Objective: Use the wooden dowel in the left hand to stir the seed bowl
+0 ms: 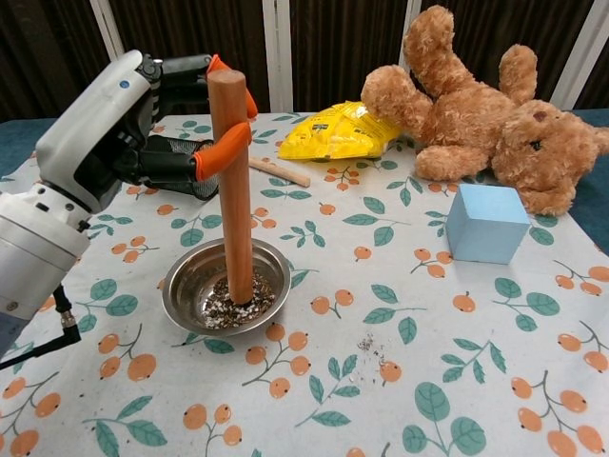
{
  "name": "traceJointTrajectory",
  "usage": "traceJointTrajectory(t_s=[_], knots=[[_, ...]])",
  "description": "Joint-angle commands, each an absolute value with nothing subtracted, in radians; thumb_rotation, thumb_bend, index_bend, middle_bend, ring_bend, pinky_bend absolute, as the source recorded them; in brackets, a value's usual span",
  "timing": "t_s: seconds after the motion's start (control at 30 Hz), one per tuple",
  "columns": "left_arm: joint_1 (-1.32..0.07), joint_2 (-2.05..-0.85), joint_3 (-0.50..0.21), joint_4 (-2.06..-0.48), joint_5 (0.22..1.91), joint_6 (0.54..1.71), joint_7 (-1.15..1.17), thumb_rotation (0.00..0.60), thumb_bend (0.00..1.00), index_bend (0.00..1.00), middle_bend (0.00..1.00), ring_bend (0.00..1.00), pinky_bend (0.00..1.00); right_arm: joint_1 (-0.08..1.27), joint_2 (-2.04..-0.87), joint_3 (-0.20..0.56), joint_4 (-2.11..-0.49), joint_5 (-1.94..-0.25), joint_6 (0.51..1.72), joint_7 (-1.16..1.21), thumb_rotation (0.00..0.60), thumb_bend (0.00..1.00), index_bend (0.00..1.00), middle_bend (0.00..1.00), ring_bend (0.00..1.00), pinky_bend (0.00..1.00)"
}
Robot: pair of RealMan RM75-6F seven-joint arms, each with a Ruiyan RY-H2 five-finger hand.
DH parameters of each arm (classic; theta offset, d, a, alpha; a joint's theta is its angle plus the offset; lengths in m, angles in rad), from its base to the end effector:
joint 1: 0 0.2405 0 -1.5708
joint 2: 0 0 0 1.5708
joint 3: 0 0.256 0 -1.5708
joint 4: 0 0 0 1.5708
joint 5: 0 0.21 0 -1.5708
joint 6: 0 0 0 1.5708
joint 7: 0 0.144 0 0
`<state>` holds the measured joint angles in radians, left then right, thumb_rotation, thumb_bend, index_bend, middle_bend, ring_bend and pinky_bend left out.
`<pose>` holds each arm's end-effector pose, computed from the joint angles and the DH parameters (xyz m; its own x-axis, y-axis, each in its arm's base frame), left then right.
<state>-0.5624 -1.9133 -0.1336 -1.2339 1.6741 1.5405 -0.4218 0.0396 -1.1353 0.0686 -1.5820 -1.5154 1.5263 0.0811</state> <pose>-0.1060 0.2672 -0.0401 -0.3803 0.1648 0.9101 0.7209 -0.5636 0.4033 -0.3176 -0.1708 0.1639 0.3327 0.0417 0.9421 -0.9430 0.0150 0.3324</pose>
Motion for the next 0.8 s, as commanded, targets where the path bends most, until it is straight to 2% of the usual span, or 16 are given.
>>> traceJointTrajectory(t_s=[0.03,0.8], knots=[[-0.557,-1.919,-0.125,-1.215,1.673,1.543,-0.437,0.6,1.0,0.59,0.68,0.23,0.1,0.04,-1.136,0.069,-1.582,-1.516,1.527,0.08,0.6,0.3,0.0,0.0,0.0,0.0],[-0.552,-1.933,-0.123,-1.182,1.672,1.558,-0.467,0.6,1.0,0.59,0.68,0.23,0.1,0.038,-1.136,0.068,-1.584,-1.517,1.53,0.078,0.6,0.3,0.0,0.0,0.0,0.0]])
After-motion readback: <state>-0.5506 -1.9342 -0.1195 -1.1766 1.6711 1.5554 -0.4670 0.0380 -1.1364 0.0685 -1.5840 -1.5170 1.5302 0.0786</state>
